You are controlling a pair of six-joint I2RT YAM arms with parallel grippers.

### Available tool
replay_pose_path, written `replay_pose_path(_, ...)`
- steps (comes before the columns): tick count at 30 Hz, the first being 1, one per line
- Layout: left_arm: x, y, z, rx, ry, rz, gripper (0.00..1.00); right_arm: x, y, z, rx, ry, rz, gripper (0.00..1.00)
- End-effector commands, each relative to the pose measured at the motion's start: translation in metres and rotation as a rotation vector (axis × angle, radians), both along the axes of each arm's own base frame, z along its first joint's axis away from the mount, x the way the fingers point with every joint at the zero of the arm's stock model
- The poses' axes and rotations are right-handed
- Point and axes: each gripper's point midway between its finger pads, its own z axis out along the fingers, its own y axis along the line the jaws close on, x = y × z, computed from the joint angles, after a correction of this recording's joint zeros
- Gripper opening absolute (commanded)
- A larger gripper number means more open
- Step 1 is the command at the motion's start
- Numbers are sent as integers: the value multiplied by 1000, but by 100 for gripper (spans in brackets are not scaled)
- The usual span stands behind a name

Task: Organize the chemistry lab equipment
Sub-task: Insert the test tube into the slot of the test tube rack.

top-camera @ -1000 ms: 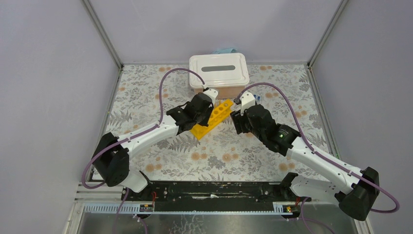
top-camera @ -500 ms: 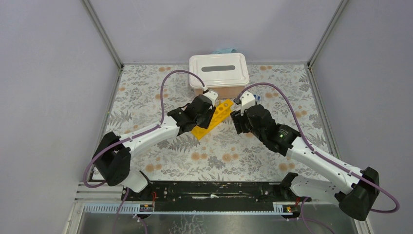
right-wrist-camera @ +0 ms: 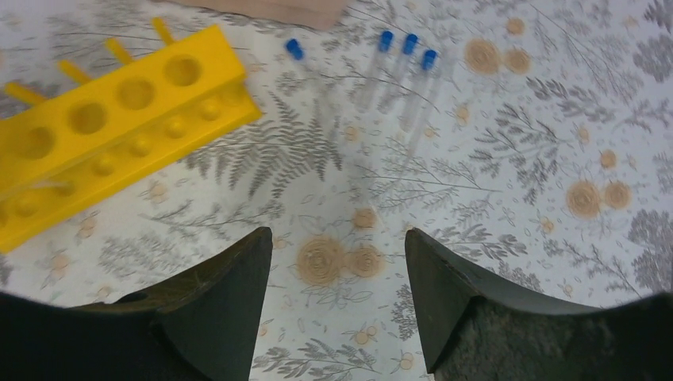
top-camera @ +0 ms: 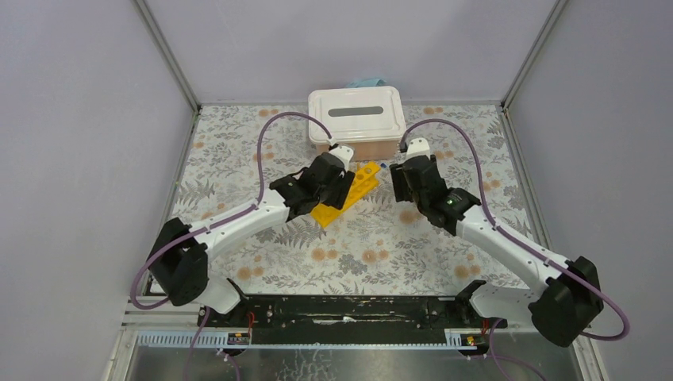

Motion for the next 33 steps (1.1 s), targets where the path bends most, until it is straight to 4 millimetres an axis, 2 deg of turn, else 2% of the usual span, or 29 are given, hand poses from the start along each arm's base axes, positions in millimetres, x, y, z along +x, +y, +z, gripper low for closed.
replay_pose_path(1, 9, -6, 49, -88, -106, 20, 65, 30, -22, 8, 47, -27, -140, 70)
replay_pose_path(8, 8, -6, 77, -142, -137, 31, 68, 56, -23, -33, -12, 85, -74, 73)
replay_pose_path(15, 4, -9, 103, -208, -151, 37, 70, 74, -26, -59, 22, 165, -21, 78)
replay_pose_path(27, 2, -13, 134, -273, -181, 26, 72, 86, -18, -108, 35, 311, 72, 78)
replay_pose_path(33, 2, -12, 140, -281, -194, 21, 73, 90, -22, -121, 51, 347, 81, 76)
